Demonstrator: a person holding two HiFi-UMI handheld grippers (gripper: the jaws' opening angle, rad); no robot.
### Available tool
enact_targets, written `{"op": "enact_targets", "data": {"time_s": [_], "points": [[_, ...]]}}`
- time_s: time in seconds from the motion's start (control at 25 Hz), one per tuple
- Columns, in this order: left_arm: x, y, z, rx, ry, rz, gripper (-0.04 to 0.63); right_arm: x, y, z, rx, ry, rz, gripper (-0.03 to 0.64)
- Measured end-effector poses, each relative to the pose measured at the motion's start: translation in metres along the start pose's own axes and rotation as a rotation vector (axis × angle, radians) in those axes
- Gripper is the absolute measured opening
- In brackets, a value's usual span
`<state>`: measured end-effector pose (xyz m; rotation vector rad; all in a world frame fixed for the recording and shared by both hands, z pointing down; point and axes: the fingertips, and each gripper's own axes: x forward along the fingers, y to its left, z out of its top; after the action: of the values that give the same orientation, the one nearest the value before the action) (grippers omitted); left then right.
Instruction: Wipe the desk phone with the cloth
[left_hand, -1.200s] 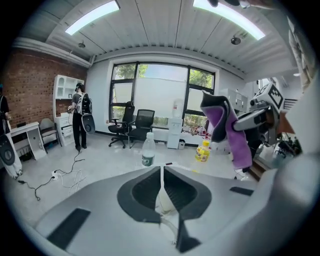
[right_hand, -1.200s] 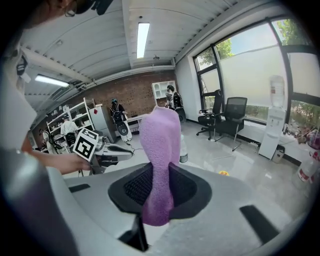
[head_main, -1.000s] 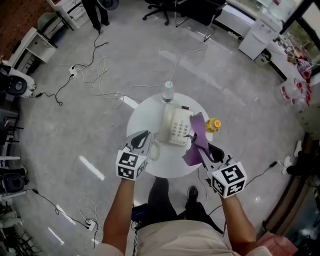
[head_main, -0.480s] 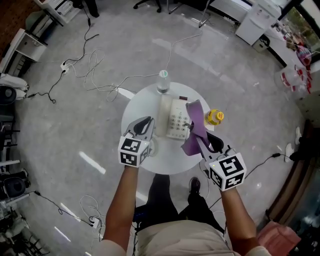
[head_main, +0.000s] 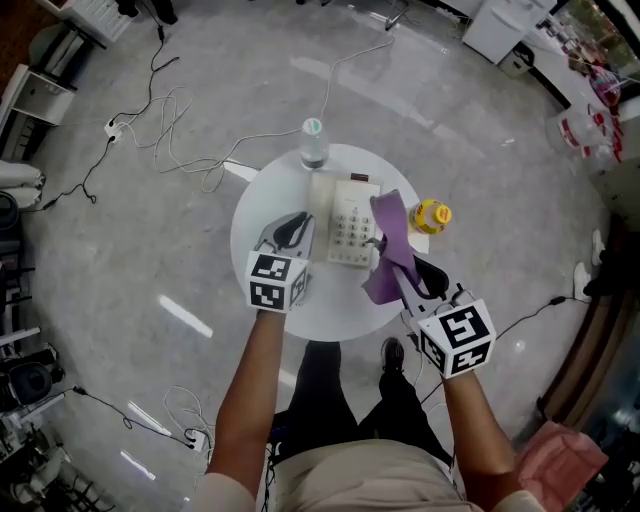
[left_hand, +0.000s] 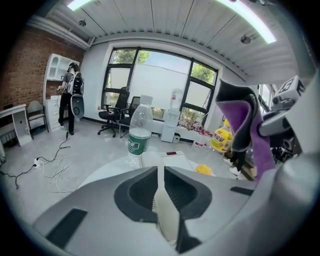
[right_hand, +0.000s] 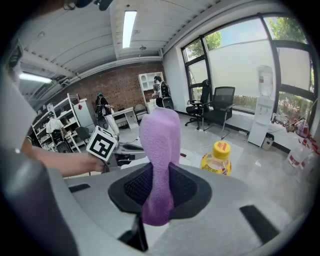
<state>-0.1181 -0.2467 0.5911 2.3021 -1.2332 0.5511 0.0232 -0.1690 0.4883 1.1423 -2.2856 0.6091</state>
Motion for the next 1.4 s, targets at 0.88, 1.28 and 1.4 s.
{"op": "enact_targets", "data": {"time_s": [0.88,1.28,1.4], "points": [[0.070,0.003,-0.046,0.080,0.194,0.136,0.273,0.009,-0.012,-0.022,0.004,0.017,-0.005,0.075],[0.070,0.006,-0.046,0.107,0.211,0.206,0.264,0.008,-0.011,-0.024,0.010,0.020,-0.003,0.075],[0.067,0.008,-0.046,0.044,0.193,0.202,0.247,0.006,-0.012,-0.023,0.009,0.018,-0.004,0.075]]}}
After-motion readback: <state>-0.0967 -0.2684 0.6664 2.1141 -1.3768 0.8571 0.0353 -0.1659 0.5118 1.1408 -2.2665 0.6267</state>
